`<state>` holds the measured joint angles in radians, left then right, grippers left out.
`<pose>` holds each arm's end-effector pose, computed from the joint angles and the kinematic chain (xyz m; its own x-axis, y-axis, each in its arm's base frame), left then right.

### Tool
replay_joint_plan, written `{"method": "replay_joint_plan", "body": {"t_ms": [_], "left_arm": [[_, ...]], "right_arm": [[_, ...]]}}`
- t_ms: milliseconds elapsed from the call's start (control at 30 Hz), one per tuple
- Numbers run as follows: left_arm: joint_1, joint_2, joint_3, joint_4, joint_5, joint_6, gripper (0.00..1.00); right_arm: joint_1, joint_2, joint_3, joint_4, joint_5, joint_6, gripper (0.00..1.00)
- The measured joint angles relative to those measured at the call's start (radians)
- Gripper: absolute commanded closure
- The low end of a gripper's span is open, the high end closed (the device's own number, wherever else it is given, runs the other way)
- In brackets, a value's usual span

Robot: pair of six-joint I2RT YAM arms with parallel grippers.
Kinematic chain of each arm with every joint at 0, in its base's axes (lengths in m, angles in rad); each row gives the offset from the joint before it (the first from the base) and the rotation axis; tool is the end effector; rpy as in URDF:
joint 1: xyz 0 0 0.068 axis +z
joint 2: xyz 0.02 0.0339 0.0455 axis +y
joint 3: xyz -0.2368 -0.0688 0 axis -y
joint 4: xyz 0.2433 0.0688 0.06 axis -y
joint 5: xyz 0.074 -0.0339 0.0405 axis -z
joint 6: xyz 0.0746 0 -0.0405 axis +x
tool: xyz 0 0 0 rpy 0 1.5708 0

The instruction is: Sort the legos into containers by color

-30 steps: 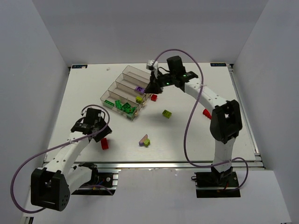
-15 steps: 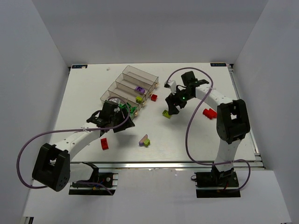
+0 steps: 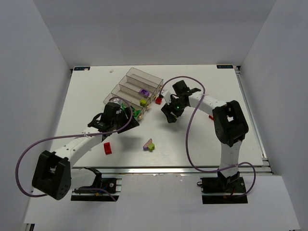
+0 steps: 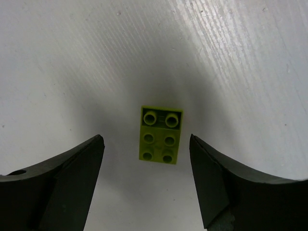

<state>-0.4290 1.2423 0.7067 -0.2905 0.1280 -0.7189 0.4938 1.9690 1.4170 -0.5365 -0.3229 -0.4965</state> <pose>0.2541 -0.1267 0.1562 -0.8267 -0.3401 -0.4482 -0.0707 0.8531 -0.5170 0.3565 0.2188 0.1270 -0.4101 -0.7337 -0.5417 -0.8808 0.4728 0.0262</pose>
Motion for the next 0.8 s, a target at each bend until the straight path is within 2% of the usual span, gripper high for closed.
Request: {"method": "replay_joint_plan", "body": {"t_ms": [167, 267, 300, 367, 400, 500, 633, 800], "left_arm": [[0.000, -0.061, -0.016, -0.002, -0.016, -0.008, 0.29], [0.000, -0.088, -0.027, -0.003, -0.025, -0.013, 0.29], [0.000, -0.093, -0.029, -0.003, -0.029, -0.014, 0.29], [0.000, -0.102, -0.029, -0.004, -0.037, -0.015, 0.29], [0.000, -0.107, -0.029, -0.004, -0.040, -0.014, 0.28], [0.000, -0.135, -0.033, -0.003, -0.051, -0.014, 0.28], [0.000, -0.216, -0.050, 0.000, -0.080, -0.015, 0.28], [0.000, -0.291, -0.063, 0.000, -0.124, -0.019, 0.27]], "right_arm": [[0.026, 0.008, -0.027, 0.031, 0.060, 0.024, 0.35], [0.029, 0.013, -0.038, 0.045, 0.087, 0.026, 0.48], [0.029, 0.015, -0.039, 0.046, 0.093, 0.024, 0.59], [0.029, 0.017, -0.039, 0.046, 0.099, 0.019, 0.72], [0.029, 0.017, -0.039, 0.046, 0.099, 0.019, 0.85], [0.029, 0.016, -0.037, 0.044, 0.080, 0.001, 1.00], [0.034, 0.016, 0.023, 0.018, 0.000, -0.036, 1.00], [0.069, 0.019, 0.197, 0.042, -0.098, -0.022, 1.00]]}}
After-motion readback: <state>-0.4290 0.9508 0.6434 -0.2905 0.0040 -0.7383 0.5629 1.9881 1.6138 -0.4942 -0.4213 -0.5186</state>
